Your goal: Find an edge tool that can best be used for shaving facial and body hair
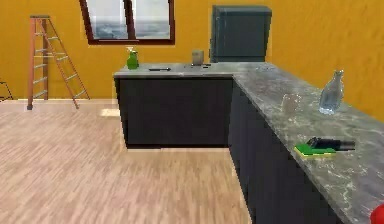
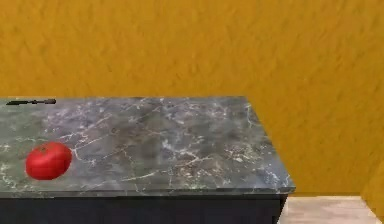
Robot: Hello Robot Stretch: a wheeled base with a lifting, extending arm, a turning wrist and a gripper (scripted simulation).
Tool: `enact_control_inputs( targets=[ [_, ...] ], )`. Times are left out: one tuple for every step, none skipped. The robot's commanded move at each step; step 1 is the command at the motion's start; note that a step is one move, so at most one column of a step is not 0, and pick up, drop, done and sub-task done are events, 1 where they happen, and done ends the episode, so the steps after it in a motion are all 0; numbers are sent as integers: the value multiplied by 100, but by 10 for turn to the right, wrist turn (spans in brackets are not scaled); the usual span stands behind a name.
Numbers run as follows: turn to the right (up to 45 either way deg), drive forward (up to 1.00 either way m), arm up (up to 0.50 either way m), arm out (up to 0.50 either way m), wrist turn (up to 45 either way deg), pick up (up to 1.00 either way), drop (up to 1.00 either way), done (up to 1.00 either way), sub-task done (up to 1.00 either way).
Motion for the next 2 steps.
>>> enact_control_inputs(
  targets=[
    [360,0,0,0,0,0,0,0,0],
    [0,0,0,0,0,0,0,100,0]
  ],
)
